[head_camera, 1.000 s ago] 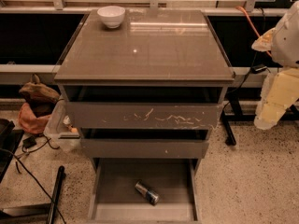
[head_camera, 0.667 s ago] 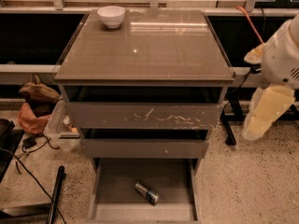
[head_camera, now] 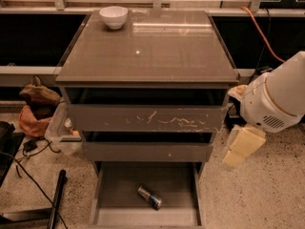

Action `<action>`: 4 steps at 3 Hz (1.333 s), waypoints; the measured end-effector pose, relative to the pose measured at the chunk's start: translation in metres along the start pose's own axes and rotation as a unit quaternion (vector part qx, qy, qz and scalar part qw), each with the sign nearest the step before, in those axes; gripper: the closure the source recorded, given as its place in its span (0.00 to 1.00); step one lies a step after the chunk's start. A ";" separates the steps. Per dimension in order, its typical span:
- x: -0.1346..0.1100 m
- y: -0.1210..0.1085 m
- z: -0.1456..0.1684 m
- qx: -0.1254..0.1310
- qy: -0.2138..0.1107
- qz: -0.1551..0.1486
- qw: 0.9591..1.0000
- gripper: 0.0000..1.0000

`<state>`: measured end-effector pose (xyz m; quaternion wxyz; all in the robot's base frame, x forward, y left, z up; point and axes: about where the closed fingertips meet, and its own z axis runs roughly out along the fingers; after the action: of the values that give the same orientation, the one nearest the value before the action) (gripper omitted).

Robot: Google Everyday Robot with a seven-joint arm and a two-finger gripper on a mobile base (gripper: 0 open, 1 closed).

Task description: Pick redbull can from bottom drawer and place on counter

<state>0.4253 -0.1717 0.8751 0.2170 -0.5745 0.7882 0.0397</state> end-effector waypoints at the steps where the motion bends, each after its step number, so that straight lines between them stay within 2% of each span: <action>1: 0.000 0.000 0.000 0.000 0.000 0.000 1.000 0.00; 2: -0.001 0.007 0.030 -0.011 -0.022 0.009 1.000 0.00; 3: 0.010 0.036 0.097 -0.033 -0.045 0.054 0.997 0.00; 4: 0.024 0.068 0.171 -0.064 -0.082 0.098 0.990 0.00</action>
Offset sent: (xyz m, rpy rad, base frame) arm 0.0112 0.0386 -0.0956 0.1753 0.0383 -0.0044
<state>0.4072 -0.1168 0.6986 0.2385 -0.5019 0.8163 0.1579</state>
